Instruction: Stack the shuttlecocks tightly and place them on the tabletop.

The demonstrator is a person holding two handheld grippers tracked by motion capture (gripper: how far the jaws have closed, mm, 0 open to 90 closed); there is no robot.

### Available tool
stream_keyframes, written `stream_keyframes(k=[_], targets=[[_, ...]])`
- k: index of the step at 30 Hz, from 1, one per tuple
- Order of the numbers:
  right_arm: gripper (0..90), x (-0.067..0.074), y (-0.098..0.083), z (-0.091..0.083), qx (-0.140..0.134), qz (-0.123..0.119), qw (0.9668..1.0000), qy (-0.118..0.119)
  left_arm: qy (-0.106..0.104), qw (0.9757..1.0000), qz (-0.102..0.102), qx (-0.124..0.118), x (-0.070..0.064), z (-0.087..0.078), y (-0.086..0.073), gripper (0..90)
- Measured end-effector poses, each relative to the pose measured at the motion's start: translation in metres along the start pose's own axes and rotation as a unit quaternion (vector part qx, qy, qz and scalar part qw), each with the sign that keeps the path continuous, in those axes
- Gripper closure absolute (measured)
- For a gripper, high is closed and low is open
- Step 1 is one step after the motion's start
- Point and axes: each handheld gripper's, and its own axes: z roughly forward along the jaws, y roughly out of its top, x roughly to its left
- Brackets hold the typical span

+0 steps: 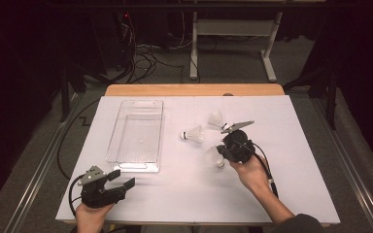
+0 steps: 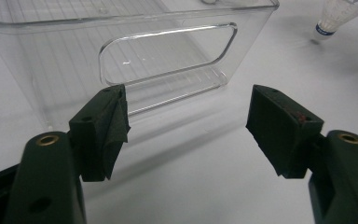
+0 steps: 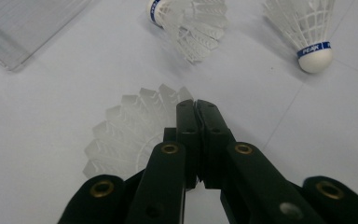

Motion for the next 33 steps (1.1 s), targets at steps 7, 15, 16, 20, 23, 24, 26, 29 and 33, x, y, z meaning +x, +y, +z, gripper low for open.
stream_keyframes(k=[7, 15, 16, 20, 23, 24, 26, 29, 33], targets=[[89.2, 0.006, 0.009, 0.006, -0.01, -0.007, 0.9999, 0.011, -0.001, 1.0, -0.001, 0.0, 0.0, 0.0, 0.0, 30.4], [89.0, 0.008, 0.015, 0.014, -0.021, -0.013, 0.9995, 0.018, 0.001, 1.0, 0.001, 0.001, 0.0, 0.001, 0.0, 30.5], [89.0, 0.008, 0.016, 0.015, -0.024, -0.013, 0.9995, 0.019, 0.0, 1.0, 0.001, 0.001, 0.0, 0.001, 0.0, 30.6], [88.6, 0.004, 0.016, 0.017, -0.032, -0.008, 0.9993, 0.019, -0.001, 1.0, 0.001, 0.002, -0.001, 0.001, 0.0, 30.5], [88.3, 0.0, 0.016, 0.018, -0.03, -0.004, 0.9995, 0.014, -0.002, 1.0, 0.001, 0.002, -0.001, 0.001, 0.0, 30.3], [88.2, -0.001, 0.016, 0.018, -0.028, -0.004, 0.9995, 0.012, -0.002, 1.0, 0.0, 0.001, -0.001, 0.001, 0.0, 30.2], [88.0, -0.003, 0.015, 0.019, -0.028, -0.003, 0.9995, 0.01, -0.002, 1.0, -0.001, 0.001, -0.001, 0.001, 0.0, 30.2], [87.3, -0.005, 0.014, 0.018, -0.026, -0.001, 0.9996, 0.01, 0.002, 1.0, 0.003, 0.001, -0.001, 0.0, 0.001, 30.3], [86.9, -0.008, 0.01, 0.018, -0.023, 0.0, 0.9997, 0.007, 0.003, 1.0, 0.005, 0.003, -0.003, 0.001, 0.001, 30.3]])
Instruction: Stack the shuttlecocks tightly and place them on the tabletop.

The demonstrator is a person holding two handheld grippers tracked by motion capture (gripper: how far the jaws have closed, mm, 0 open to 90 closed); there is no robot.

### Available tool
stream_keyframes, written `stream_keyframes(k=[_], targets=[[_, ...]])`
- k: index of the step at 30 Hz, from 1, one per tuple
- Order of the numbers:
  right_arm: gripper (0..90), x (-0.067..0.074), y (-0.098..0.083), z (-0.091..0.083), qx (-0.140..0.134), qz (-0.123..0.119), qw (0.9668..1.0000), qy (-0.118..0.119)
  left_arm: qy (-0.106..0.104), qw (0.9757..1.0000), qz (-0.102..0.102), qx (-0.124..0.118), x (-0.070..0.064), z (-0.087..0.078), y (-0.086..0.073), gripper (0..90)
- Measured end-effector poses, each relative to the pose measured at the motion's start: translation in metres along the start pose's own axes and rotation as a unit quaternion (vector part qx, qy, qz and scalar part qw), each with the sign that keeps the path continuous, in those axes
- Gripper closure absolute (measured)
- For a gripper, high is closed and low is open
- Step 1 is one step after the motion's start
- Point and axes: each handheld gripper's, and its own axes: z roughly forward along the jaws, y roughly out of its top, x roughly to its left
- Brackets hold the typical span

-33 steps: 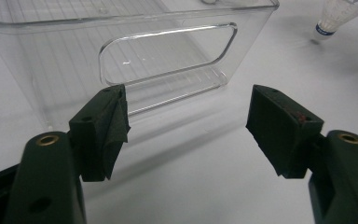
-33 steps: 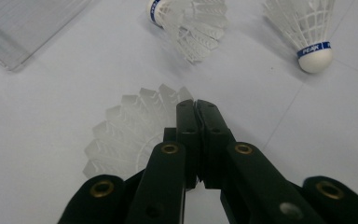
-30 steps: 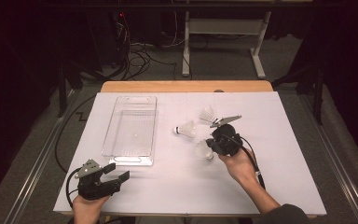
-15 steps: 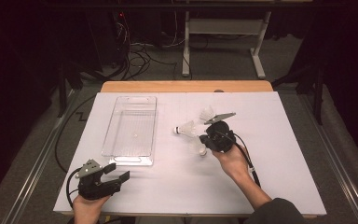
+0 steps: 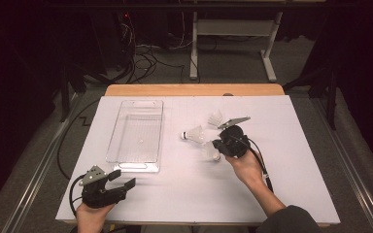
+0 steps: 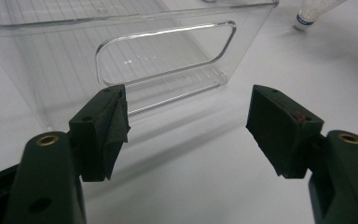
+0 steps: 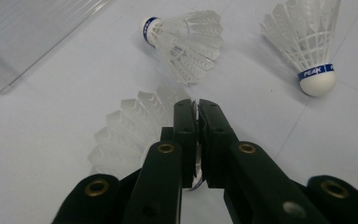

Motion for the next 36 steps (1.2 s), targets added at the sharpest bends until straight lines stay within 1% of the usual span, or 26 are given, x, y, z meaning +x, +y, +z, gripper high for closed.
stream_keyframes(k=[5, 18, 26, 36], targets=[[86.9, -0.007, -0.005, -0.003, -0.001, 0.003, 1.0, -0.004, 0.001, 1.0, 0.0, 0.0, 0.0, 0.0, 0.0, 30.3], [84.8, -0.023, -0.017, -0.01, 0.006, 0.022, 0.9997, -0.013, 0.003, 1.0, -0.003, 0.001, 0.001, 0.0, 0.0, 29.9], [82.1, -0.03, -0.023, -0.011, 0.005, 0.031, 0.9994, -0.014, 0.002, 1.0, -0.004, 0.001, 0.002, 0.0, 0.0, 29.9], [78.7, -0.041, -0.033, -0.011, 0.013, 0.049, 0.9985, -0.02, 0.003, 1.0, -0.003, 0.002, 0.002, 0.001, 0.0, 29.9]])
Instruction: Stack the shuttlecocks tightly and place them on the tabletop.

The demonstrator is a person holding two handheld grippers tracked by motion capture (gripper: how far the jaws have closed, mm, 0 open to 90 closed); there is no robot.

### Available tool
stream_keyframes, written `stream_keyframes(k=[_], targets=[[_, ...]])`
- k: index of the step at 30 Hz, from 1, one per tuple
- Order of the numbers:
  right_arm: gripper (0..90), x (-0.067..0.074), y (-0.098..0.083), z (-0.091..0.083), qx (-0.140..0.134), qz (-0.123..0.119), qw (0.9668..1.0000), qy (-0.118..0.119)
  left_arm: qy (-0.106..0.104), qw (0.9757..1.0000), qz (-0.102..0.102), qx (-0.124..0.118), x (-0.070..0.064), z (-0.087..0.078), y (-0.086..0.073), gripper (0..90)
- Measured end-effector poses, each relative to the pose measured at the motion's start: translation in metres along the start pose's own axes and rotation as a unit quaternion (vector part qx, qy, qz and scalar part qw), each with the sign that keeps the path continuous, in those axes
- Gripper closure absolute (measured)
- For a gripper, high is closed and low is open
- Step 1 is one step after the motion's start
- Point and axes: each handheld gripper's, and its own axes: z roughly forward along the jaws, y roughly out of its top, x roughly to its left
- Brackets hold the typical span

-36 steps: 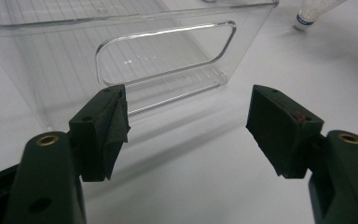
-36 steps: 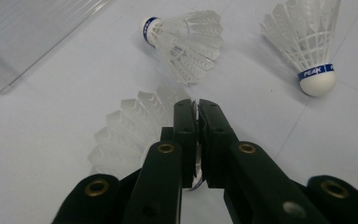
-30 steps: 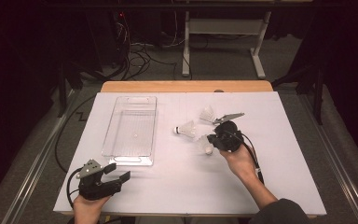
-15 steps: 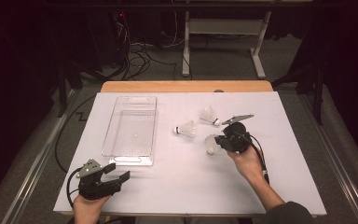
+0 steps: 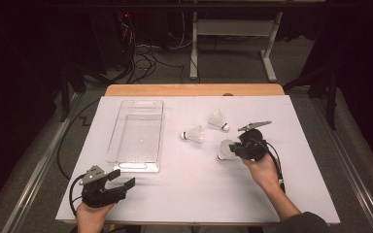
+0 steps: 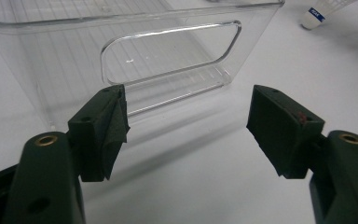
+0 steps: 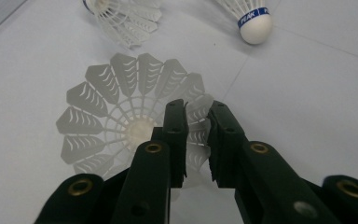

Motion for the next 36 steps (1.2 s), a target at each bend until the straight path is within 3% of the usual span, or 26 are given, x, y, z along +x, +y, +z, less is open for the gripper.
stream_keyframes(k=[36], targets=[[61.8, -0.027, -0.016, 0.014, 0.03, 0.042, 0.9986, -0.009, 0.001, 1.0, 0.001, 0.0, 0.0, 0.0, 0.0, 29.9]])
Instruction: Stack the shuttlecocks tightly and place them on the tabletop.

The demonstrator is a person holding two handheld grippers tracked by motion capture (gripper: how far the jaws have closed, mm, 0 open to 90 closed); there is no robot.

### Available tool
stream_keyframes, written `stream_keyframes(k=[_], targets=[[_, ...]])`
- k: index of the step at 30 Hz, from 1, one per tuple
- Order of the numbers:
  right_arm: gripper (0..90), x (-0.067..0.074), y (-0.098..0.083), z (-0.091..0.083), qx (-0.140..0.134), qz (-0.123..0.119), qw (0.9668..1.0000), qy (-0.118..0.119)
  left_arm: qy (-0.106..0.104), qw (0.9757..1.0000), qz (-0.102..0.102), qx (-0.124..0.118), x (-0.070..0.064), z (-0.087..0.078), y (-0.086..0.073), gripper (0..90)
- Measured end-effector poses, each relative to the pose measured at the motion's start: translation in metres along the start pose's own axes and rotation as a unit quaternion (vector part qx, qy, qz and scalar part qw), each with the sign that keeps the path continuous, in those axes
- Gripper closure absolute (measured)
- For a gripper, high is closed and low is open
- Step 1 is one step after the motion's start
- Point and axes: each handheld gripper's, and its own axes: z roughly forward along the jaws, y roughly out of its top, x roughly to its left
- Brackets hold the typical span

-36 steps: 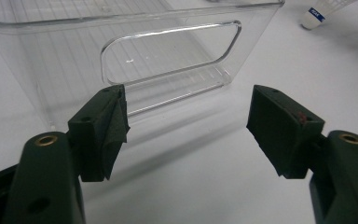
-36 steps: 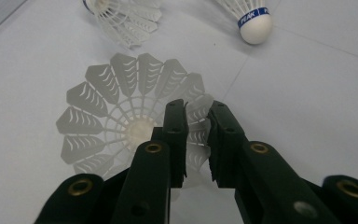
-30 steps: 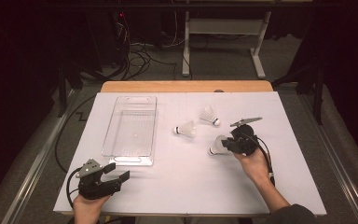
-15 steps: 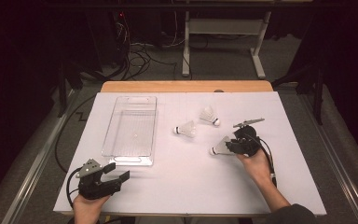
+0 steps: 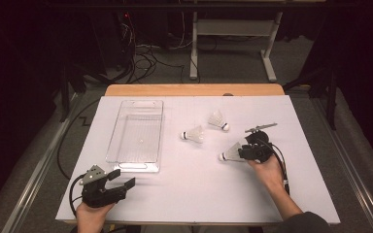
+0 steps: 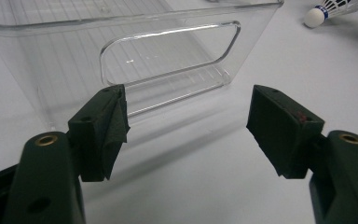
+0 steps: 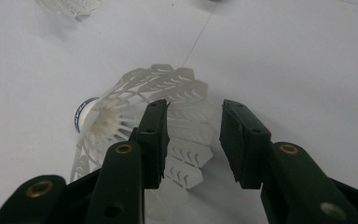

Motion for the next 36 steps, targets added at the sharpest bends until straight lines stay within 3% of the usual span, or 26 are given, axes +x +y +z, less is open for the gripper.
stream_keyframes(k=[17, 36], targets=[[60.0, -0.011, -0.006, -0.005, -0.007, 0.017, 0.9998, -0.004, 0.001, 1.0, -0.001, 0.002, 0.0, 0.001, 0.0, 29.8], [59.2, -0.017, -0.014, -0.014, -0.014, 0.019, 0.9997, -0.004, 0.0, 1.0, 0.002, 0.002, -0.001, 0.002, 0.0, 29.8]])
